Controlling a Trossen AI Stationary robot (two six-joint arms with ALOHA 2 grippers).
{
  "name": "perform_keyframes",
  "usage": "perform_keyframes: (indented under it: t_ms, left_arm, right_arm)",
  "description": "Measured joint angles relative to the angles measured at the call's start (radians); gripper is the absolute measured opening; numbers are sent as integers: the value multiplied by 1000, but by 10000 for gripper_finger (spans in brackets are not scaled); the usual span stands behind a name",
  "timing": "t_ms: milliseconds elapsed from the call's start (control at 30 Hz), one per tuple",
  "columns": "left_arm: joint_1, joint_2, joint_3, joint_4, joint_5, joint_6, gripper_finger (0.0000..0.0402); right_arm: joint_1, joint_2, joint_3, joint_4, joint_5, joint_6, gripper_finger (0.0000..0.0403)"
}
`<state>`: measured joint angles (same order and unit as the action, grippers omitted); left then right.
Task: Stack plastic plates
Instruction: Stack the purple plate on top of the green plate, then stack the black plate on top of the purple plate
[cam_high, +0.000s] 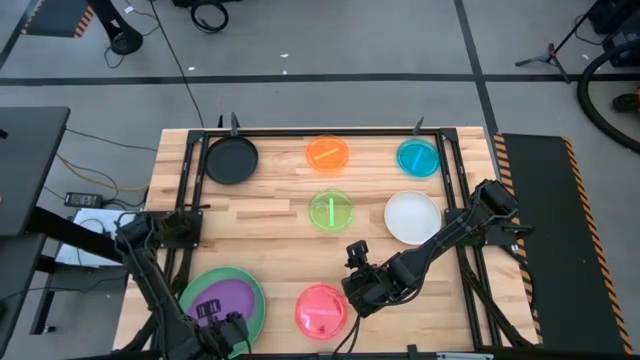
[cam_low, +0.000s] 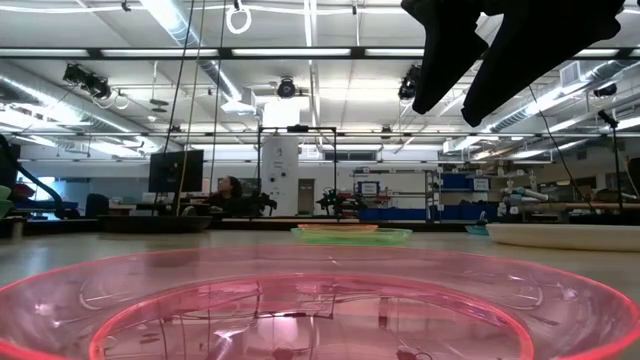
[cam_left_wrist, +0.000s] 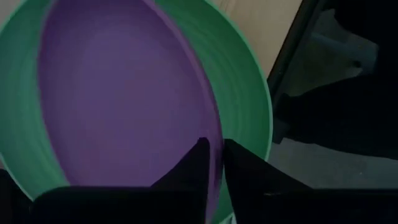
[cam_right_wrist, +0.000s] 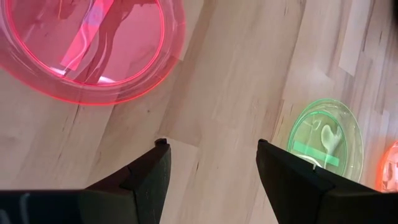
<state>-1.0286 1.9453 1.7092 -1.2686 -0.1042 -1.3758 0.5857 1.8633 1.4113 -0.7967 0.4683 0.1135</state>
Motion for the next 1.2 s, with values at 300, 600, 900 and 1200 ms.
perform_keyframes:
  t_ms: [300,600,900,1200]
  left_arm:
    - [13,0,0,-15,16,1,127]
    - [83,-1,0,-61,-101,168,155]
    - [306,-35,-47,-256,-369,427,156]
    - [754,-265,-412,-49,-306,795,156]
  right_arm:
    - [0,0,0,0,0,17,242]
    - [-1,0,0,1,0,17,242]
    - [-4,0,0,19,0,17,242]
    - [1,0,0,33,-29,35,242]
